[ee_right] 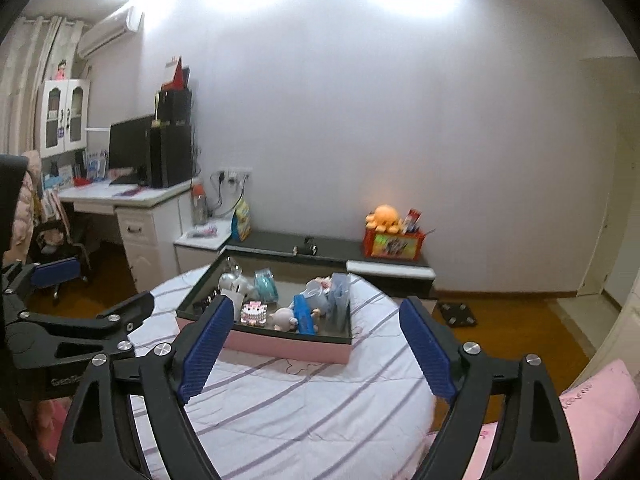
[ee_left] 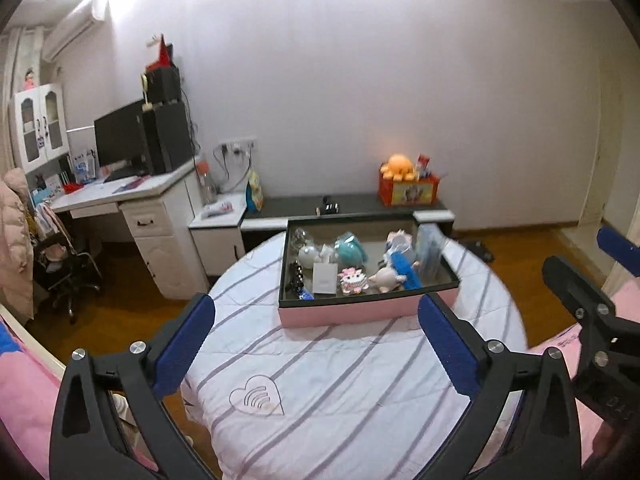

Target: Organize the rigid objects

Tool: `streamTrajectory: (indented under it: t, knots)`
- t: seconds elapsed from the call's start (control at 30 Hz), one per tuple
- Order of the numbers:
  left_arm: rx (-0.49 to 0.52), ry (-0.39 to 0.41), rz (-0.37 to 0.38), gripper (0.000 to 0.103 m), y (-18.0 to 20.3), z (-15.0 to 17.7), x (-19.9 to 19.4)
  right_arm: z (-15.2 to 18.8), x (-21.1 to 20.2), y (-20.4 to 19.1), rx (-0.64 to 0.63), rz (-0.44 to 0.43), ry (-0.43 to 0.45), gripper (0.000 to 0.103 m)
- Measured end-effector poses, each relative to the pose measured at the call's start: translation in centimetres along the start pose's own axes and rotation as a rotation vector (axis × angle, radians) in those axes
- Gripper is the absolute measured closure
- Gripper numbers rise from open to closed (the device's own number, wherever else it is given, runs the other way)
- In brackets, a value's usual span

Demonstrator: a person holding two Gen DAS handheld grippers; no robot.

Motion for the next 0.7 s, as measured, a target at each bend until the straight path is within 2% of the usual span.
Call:
streamTrajectory:
  t: [0.03, 0.07, 0.1, 0.33, 0.5, 0.7]
  knots:
    - [-0.005, 0.017, -0.001, 0.000, -0.1, -0.3, -0.8, -0.4, -1.0, 0.0, 0.005, 0.007, 0.019, 0.012]
    - [-0.006, 0.039, -0.005, 0.000, -0.1, -0.7, -1.8, -0.7, -1.7, -0.1, 0.010, 0.010, 0.034, 0.003]
    - [-0.004, 0.059, -0.010, 0.000, -0.2, -1.0, -2.6, -1.1, -2.6, 0.0, 0.017, 0.017, 0.064, 0.000]
    - [-0.016, 0.151, -0.033, 0.000, -0.5, -2.5, -6.8, -3.1, -6.5, 0.5, 0.025, 0.083, 0.169, 0.000]
    - [-0.007, 0.225, -0.048, 0.000, -0.3, -3.4, -9.1, -3.8, -8.2, 1.0, 0.042, 0.112, 0.207, 0.000]
    - [-0.021, 0.277, -0.016, 0.000, 0.0, -4.2, -10.5, -4.3, -9.8, 1.2, 0.052, 0.125, 0.243, 0.000]
Point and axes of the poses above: each gripper's, at about its wrist camera, not at the fingertips, and x roughly the way its jaws point, y to its right, z to its underside, the point moved 8 cm from there along x, roughly the way its jaws point, and after that the axes turned 15 degrees about y, right-handed, at the moved point
